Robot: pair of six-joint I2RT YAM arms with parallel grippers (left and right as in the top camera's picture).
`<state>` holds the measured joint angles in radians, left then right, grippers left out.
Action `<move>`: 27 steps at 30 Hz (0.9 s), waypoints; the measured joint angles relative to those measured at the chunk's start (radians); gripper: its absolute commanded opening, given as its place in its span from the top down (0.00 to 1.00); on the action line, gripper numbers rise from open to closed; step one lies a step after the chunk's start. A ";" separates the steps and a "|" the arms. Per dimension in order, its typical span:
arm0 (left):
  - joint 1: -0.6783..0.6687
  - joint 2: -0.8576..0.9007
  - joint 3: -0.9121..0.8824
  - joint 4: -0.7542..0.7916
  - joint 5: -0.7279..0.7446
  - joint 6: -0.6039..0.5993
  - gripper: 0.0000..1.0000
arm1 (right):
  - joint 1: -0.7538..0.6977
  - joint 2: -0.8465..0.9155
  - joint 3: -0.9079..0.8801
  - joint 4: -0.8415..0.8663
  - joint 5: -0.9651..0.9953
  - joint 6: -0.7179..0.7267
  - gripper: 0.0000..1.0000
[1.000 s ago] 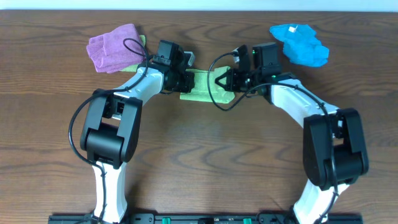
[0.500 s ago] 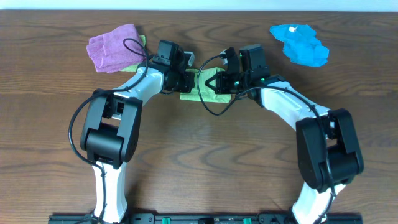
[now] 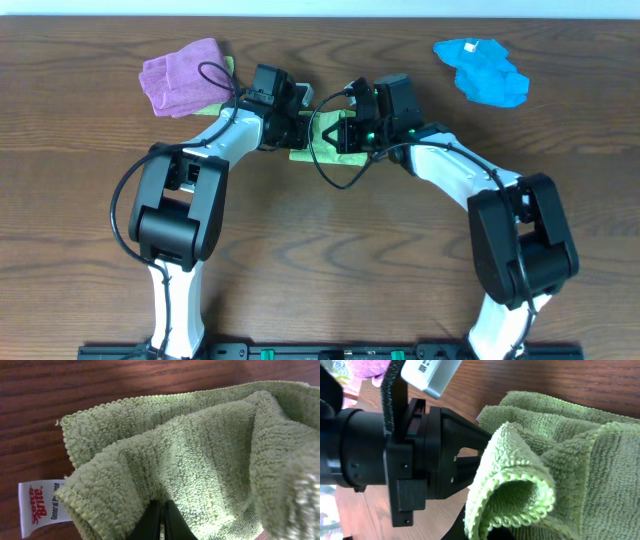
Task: Fold the cloth
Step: 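Release the left gripper and lift it away from the cloth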
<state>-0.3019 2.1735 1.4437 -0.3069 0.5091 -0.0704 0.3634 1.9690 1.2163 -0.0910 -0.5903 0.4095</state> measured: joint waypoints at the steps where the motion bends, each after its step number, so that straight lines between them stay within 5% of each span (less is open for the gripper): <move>1: 0.000 0.000 0.000 0.000 0.000 0.000 0.94 | 0.000 0.001 0.000 0.000 0.004 0.000 0.98; 12: 0.012 0.000 0.000 0.000 0.025 0.000 0.94 | 0.000 0.002 0.000 0.005 0.042 0.000 0.99; 13: 0.016 0.000 0.000 0.000 0.034 0.000 0.91 | 0.000 0.002 0.000 0.005 0.043 0.000 0.98; 15: 0.021 0.000 0.000 0.000 0.043 0.002 0.45 | 0.000 0.002 0.000 0.005 0.045 0.000 0.99; 22: 0.031 -0.016 0.000 0.002 0.090 0.000 0.49 | 0.000 0.002 0.000 0.005 0.046 0.000 0.99; 27: 0.043 -0.016 0.000 0.002 0.101 0.000 0.41 | 0.000 0.002 0.000 0.005 0.047 0.000 0.98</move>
<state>-0.2584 2.1578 1.4437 -0.3054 0.6106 -0.0700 0.3634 1.9709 1.2163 -0.0856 -0.5434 0.4099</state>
